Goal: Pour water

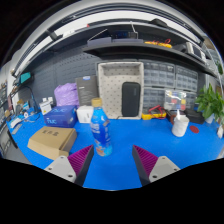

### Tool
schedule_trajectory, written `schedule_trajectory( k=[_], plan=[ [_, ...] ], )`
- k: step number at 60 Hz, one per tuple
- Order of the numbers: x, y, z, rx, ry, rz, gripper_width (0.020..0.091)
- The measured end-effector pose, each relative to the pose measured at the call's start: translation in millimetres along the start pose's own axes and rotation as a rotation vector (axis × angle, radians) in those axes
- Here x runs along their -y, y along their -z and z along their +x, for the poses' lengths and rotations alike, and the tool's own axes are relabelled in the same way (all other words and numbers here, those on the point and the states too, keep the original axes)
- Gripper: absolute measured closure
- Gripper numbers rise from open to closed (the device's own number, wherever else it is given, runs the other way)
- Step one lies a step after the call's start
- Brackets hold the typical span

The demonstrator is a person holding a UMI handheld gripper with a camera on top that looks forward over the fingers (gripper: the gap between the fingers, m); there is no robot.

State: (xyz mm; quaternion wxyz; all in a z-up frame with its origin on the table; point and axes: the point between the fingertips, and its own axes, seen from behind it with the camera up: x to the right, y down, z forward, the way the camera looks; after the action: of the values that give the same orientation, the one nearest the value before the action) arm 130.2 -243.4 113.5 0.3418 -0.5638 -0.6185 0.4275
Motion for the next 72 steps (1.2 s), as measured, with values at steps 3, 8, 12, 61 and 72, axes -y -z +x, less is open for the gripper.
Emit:
schedule_trajectory(
  k=[3, 8, 12, 61, 72],
  plan=[
    [-5, -10, -21, 0.019, -0.006, 0.003, 0.0314],
    [0, -28, -36, 0.025, 0.007, 0.015, 0.0314],
    [9, -45, -37, 0.003, 0.024, 0.032, 0.0315],
    [49, -144, -41, 0.069, 0.053, 0.239, 0.0726],
    [51, -149, -27, 0.104, 0.009, 0.179, 0.0726]
  ],
)
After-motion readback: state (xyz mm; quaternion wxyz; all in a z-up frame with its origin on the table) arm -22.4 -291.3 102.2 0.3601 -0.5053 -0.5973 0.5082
